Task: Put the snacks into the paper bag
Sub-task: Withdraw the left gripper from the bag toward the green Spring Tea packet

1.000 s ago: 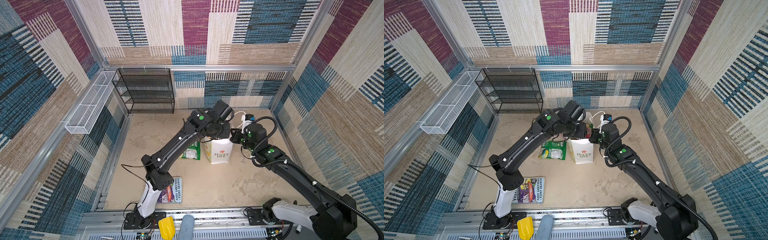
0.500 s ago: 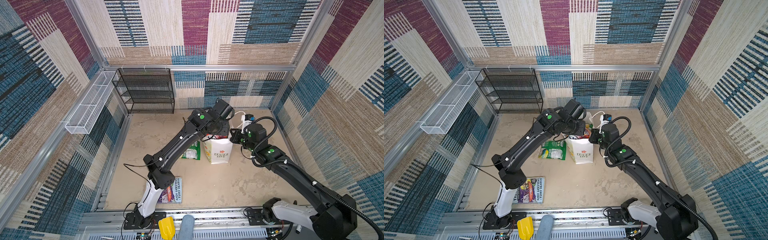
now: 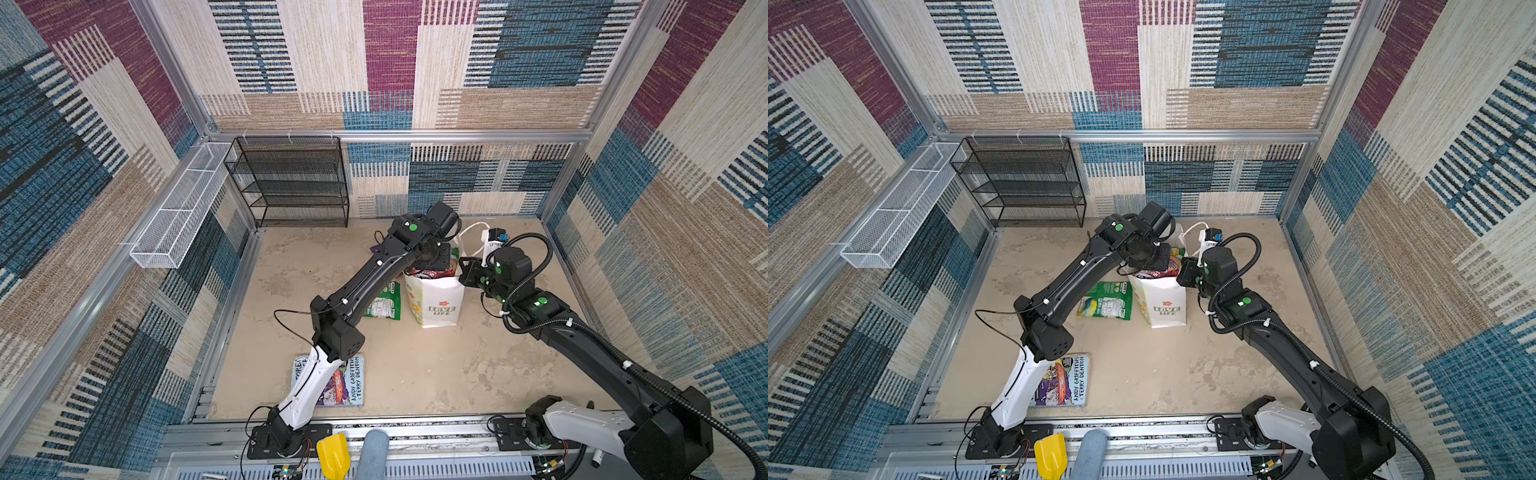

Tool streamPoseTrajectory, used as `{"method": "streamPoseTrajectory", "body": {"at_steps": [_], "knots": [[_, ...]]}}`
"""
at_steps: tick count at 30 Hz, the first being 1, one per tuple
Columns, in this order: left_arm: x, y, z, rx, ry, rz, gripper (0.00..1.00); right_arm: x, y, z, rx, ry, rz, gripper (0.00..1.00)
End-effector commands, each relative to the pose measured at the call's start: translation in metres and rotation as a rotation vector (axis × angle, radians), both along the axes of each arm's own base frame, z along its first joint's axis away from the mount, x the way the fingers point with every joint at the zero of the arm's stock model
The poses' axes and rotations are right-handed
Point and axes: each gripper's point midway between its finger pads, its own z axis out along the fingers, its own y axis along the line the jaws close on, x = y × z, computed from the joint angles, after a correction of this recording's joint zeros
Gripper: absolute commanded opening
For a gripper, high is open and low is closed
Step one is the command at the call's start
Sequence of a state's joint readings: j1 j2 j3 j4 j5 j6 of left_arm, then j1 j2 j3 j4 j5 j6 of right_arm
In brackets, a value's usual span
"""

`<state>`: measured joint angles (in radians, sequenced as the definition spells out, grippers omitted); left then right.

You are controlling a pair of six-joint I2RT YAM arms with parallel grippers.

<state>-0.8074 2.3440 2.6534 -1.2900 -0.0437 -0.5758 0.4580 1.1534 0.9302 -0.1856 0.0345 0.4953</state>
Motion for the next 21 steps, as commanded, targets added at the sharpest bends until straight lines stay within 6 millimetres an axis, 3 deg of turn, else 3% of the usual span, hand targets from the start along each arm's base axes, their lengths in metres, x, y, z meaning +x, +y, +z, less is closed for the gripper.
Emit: {"method": "streamPoseTrajectory", "body": {"at_steps": [1,4,10,13,16,21], "knots": [[-0.006,-0.004,-0.010,-0.003,0.048,-0.037,0.40,-0.001,0.003,0.001,0.001,-0.008,0.021,0.02],[-0.006,-0.001,0.008,-0.043,0.032,-0.017,0.39,-0.001,0.003,0.001,-0.001,-0.007,0.020,0.02],[-0.021,0.002,0.116,-0.270,-0.121,-0.035,0.47,0.000,0.003,-0.001,-0.004,-0.006,0.016,0.02],[-0.035,0.013,0.151,-0.324,-0.169,-0.051,0.56,0.000,0.003,-0.001,-0.004,-0.004,0.017,0.02],[-0.050,0.035,0.168,-0.310,-0.204,-0.051,0.62,0.000,0.002,-0.001,-0.005,-0.006,0.013,0.02],[-0.073,0.084,0.171,-0.231,-0.264,-0.015,0.72,-0.001,0.003,0.000,-0.002,-0.005,0.018,0.02]]}}
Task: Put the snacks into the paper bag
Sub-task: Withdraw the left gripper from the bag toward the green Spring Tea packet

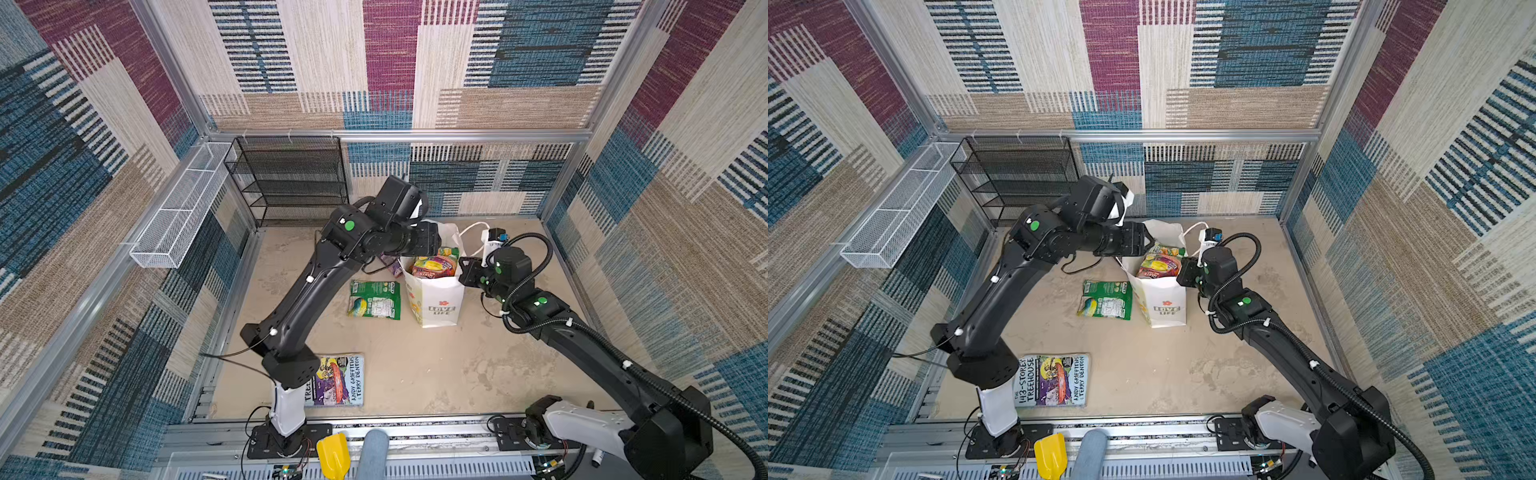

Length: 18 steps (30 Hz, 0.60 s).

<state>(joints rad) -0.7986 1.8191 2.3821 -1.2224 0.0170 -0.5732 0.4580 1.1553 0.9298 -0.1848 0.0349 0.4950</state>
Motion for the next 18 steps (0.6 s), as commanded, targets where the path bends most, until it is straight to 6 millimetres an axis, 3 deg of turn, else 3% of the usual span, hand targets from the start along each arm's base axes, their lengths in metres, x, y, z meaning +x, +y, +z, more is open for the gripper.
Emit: {"method": "streamPoseTrajectory", "body": {"at_steps": [1,5,7,8,13,18], "knots": [[-0.004,0.029,0.003,0.040,-0.079,0.045,0.75,-0.001,0.002,0.002,0.001,-0.009,0.015,0.02],[-0.016,0.067,-0.011,0.033,-0.092,0.120,0.86,-0.001,0.000,0.004,-0.002,-0.016,0.004,0.02],[-0.015,0.092,-0.027,0.018,-0.092,0.194,1.00,-0.002,0.000,0.004,0.001,-0.016,0.007,0.02],[-0.015,0.104,-0.034,-0.005,-0.087,0.225,0.99,-0.002,0.000,0.004,0.001,-0.016,0.009,0.02],[-0.004,0.148,-0.108,-0.041,0.044,0.356,0.99,-0.002,0.000,0.004,0.002,-0.017,0.006,0.02],[0.001,0.163,-0.170,0.037,0.161,0.401,1.00,-0.002,0.001,0.002,0.002,-0.012,0.011,0.03]]}}
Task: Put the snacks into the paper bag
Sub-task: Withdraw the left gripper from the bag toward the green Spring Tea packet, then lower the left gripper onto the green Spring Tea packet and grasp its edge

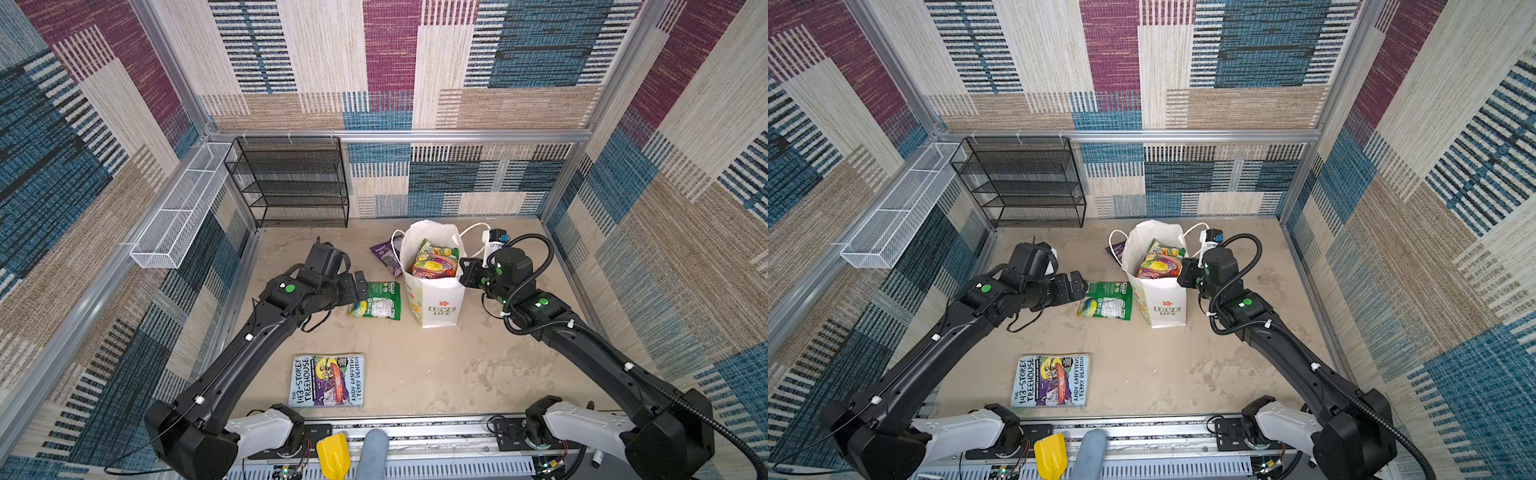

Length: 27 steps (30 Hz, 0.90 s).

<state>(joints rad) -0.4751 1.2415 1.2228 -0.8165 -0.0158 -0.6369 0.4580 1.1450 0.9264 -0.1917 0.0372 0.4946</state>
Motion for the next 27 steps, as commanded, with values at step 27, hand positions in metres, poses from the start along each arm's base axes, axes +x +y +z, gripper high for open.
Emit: {"method": "streamPoseTrajectory", "body": {"at_steps": [27], "knots": [[0.072,-0.016,-0.184,0.115,0.410,-0.053,0.95,0.001,0.006,-0.001,0.007,-0.005,0.028,0.05]]}}
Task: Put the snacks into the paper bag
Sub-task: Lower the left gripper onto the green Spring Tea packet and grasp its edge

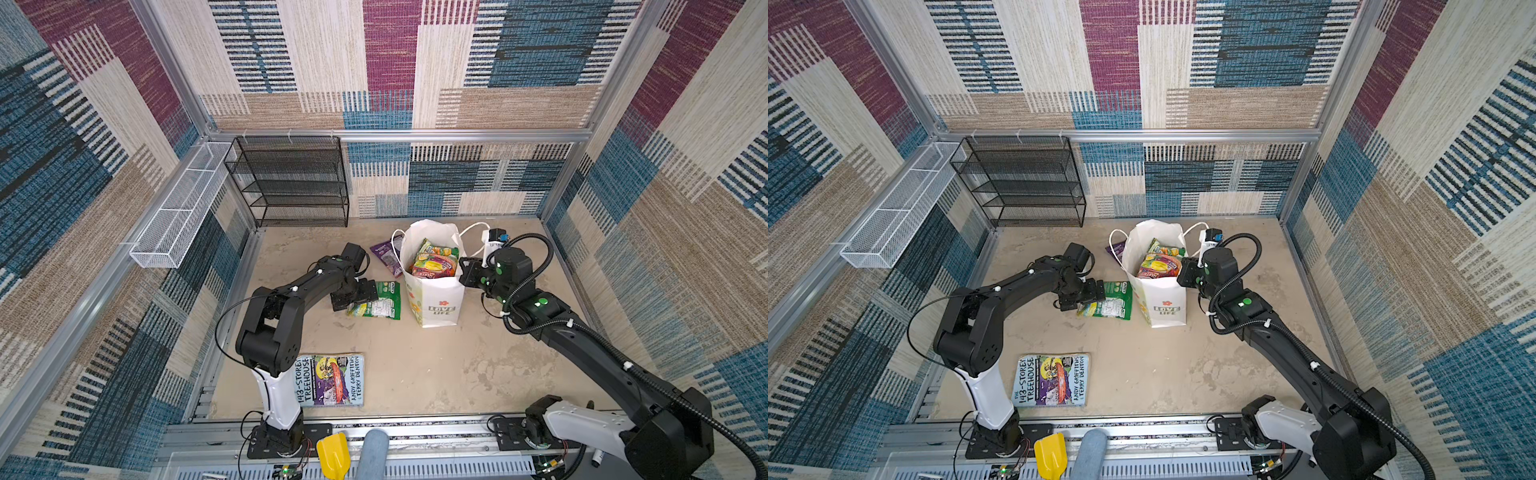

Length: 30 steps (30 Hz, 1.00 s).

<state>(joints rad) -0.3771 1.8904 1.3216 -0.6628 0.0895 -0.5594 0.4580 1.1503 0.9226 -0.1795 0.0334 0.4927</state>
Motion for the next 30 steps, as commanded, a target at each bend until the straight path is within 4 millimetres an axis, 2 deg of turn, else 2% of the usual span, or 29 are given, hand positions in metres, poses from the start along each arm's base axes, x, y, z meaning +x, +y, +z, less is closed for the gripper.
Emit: {"method": "streamPoseTrajectory", "body": {"at_steps": [1,8,14,20,30], "knots": [[-0.003,0.000,-0.008,0.009,0.037,-0.030,0.94,0.000,0.005,-0.001,0.005,0.000,0.023,0.06],[-0.012,0.011,-0.021,0.069,0.075,-0.012,0.85,-0.001,0.004,0.000,0.007,-0.003,0.024,0.06],[-0.022,0.006,-0.020,0.030,0.094,0.004,0.65,0.000,0.006,-0.002,0.006,0.003,0.031,0.06],[-0.035,-0.005,-0.007,-0.071,0.080,0.042,0.43,-0.001,0.006,-0.001,0.008,-0.003,0.033,0.06],[-0.051,-0.008,0.027,-0.133,0.043,0.096,0.20,-0.002,0.007,0.000,0.009,-0.006,0.043,0.07]]}}
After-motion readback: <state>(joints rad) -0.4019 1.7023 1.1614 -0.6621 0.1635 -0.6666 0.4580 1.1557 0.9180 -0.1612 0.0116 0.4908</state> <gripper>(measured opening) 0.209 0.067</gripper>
